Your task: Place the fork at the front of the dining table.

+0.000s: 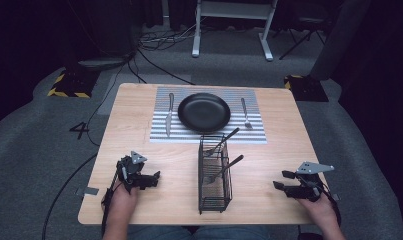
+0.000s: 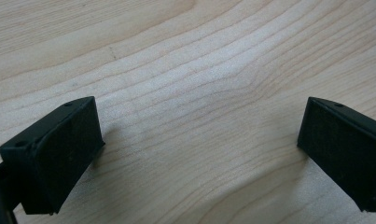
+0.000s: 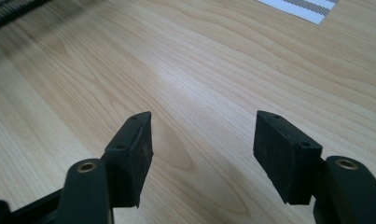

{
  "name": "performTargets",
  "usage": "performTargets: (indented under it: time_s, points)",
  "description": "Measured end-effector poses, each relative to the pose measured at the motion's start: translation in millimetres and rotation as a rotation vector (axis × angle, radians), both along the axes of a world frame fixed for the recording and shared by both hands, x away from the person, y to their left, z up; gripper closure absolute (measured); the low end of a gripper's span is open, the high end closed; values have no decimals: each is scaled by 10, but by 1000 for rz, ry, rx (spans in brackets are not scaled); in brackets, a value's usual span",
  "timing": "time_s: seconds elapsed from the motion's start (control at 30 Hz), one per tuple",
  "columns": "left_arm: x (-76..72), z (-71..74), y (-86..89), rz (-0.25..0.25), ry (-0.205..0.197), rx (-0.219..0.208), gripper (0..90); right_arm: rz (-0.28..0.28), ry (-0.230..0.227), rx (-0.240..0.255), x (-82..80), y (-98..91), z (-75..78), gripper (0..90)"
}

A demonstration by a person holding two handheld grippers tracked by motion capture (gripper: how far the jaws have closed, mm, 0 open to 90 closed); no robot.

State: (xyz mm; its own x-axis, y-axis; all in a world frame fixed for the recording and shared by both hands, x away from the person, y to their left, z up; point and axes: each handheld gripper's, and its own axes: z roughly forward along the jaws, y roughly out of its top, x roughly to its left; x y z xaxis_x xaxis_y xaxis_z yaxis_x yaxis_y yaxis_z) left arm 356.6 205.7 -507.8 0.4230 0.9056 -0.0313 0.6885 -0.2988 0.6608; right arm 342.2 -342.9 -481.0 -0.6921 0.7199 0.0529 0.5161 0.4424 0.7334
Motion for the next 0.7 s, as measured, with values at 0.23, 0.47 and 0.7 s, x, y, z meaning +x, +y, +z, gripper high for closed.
performTargets:
  time_s: [0.23,0.47,0.7]
  points:
    - [0,0,0,0,0,0,0,-22,-26,-11,-26,-81,-203,317]
    - [0,0,1,0,-1,1,0,-57,-23,-70,17,-33,-251,12]
    - [0,-1,1,0,-1,1,0,-66,-14,-75,25,-14,-253,0]
